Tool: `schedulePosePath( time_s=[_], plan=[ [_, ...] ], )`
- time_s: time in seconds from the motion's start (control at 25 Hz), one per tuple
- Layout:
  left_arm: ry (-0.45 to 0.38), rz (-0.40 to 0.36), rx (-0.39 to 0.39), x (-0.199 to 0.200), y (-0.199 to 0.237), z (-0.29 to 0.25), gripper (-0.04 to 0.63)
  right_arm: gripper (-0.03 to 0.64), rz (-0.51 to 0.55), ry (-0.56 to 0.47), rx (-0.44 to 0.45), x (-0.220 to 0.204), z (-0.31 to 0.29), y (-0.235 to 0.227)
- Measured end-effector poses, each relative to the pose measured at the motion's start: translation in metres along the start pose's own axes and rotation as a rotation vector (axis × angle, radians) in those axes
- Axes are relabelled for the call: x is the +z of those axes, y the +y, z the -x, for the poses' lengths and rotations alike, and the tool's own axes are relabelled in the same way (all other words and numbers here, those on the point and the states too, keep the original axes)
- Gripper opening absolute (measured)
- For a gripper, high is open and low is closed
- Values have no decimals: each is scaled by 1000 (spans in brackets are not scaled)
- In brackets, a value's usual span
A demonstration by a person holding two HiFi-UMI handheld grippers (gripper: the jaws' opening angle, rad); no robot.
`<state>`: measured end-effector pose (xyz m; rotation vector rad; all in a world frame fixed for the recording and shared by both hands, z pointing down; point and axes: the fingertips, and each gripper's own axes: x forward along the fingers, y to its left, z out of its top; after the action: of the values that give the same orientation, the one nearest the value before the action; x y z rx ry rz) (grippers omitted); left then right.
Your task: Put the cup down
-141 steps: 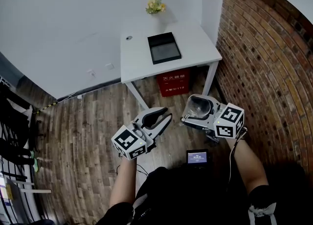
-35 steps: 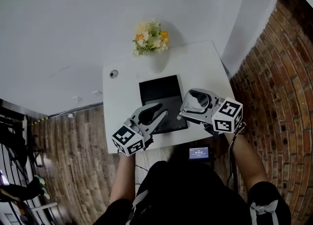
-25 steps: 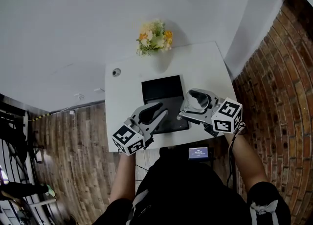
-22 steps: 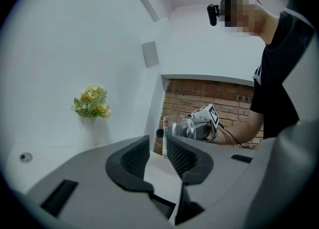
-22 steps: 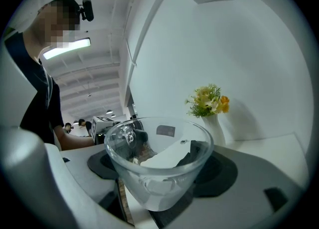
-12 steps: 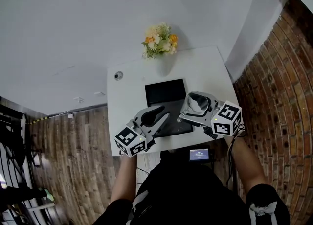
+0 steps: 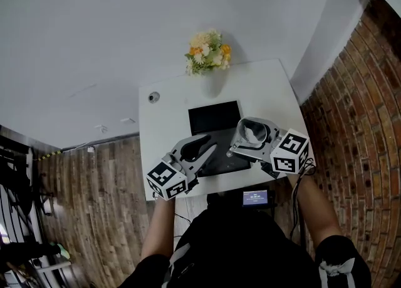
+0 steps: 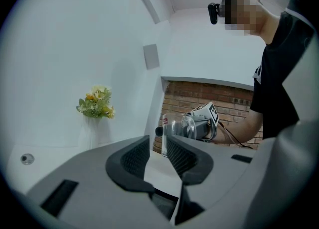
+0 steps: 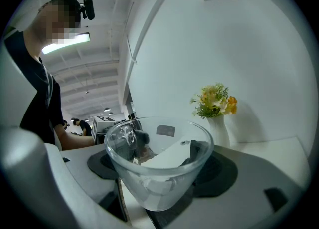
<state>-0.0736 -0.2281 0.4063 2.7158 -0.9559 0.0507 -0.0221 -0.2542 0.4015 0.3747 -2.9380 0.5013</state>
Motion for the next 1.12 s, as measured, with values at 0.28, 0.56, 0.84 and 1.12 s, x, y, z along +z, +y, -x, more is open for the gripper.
schedulePosePath(
  time_s=[0.28, 0.56, 0.84, 1.12],
  plan=[
    [4, 8, -10, -3, 3, 0, 98, 411, 0, 5, -11, -3, -2, -6],
    [17, -1, 3, -1, 14, 0, 98, 411, 18, 5, -27, -1, -17, -25],
    [30, -9, 35, -1, 34, -1, 98, 411, 52, 19, -52, -6, -47, -54],
    [48, -5, 39, -5, 53, -7, 98, 411, 8, -10, -119, -17, -76, -102]
  ],
)
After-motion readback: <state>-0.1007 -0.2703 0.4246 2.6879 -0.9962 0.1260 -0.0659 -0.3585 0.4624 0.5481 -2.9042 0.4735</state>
